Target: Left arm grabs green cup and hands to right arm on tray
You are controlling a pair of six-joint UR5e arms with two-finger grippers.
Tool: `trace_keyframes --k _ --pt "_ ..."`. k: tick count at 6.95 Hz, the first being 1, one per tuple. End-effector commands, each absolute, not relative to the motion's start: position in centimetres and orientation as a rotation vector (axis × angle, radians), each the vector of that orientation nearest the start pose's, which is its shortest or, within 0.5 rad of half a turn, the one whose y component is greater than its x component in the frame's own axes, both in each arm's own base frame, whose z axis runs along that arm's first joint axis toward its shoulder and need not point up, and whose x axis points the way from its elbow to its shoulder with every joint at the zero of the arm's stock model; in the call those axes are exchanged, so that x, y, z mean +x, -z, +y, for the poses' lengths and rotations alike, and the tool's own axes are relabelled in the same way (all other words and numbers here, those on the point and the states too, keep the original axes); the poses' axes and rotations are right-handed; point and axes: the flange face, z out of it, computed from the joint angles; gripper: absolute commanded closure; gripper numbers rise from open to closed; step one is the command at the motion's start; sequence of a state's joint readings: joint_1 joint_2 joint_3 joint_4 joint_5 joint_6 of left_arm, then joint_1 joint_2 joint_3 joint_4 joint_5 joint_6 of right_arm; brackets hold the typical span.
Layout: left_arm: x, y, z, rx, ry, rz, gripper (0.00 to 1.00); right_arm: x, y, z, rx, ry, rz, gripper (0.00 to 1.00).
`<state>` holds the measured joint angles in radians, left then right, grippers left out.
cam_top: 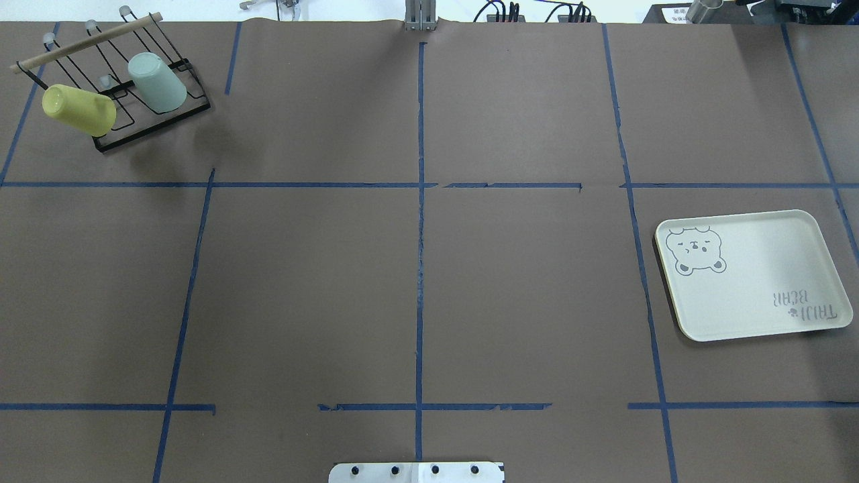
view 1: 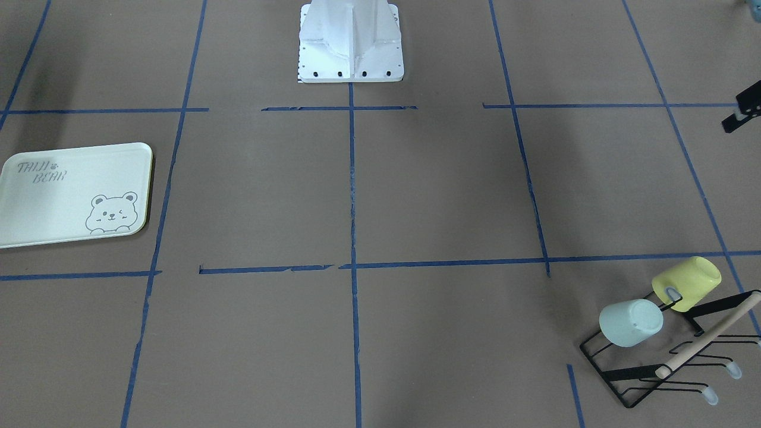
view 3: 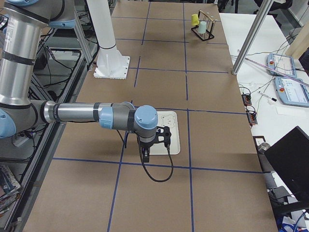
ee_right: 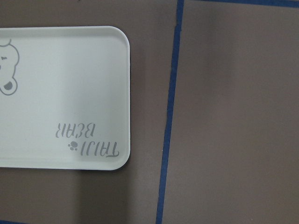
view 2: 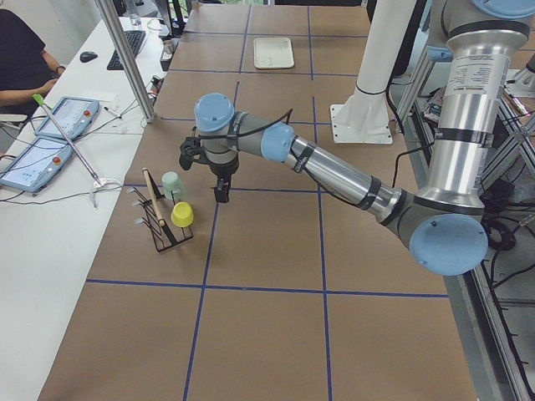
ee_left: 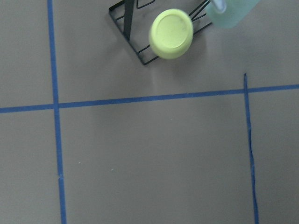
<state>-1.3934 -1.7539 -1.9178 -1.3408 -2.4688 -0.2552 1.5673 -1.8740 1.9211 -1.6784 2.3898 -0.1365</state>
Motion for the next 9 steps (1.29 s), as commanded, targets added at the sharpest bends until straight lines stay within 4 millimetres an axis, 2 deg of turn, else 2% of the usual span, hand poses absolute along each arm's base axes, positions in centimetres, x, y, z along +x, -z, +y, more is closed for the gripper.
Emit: trace_keyframes --k 1,3,4,5,6,7,9 --pt "12.1 -35.1 -62.0 0.044 -0.024 0.873 0.0 5.7 -62.2 -36.2 -0.002 0.112 -0.827 0.0" --pt "17.1 -35.2 -68.2 0.026 0.037 0.791 0.0 5.7 -62.3 -36.2 -0.005 0.11 -0.827 0.0" --pt "18.5 -37.8 -71.1 0.059 0.061 0.814 0.0 5.3 -62.3 -36.2 -0.009 0.121 -0.827 0.0" --pt "19.8 -38.7 -74.2 0.051 0.112 0.822 0.0 5.1 -62.2 -36.3 -0.01 0.125 -0.827 0.0" --pt "20.2 -38.6 -74.6 0.052 0.128 0.806 0.0 5.1 -62.2 -36.3 -0.009 0.124 -0.827 0.0" --pt "22.7 -39.4 -74.3 0.052 0.158 0.745 0.0 4.9 -62.2 -36.3 -0.012 0.131 -0.827 0.0" --pt "23.6 -39.2 -74.4 0.062 0.162 0.723 0.01 4.8 -62.2 -36.3 -0.014 0.131 -0.827 0.0"
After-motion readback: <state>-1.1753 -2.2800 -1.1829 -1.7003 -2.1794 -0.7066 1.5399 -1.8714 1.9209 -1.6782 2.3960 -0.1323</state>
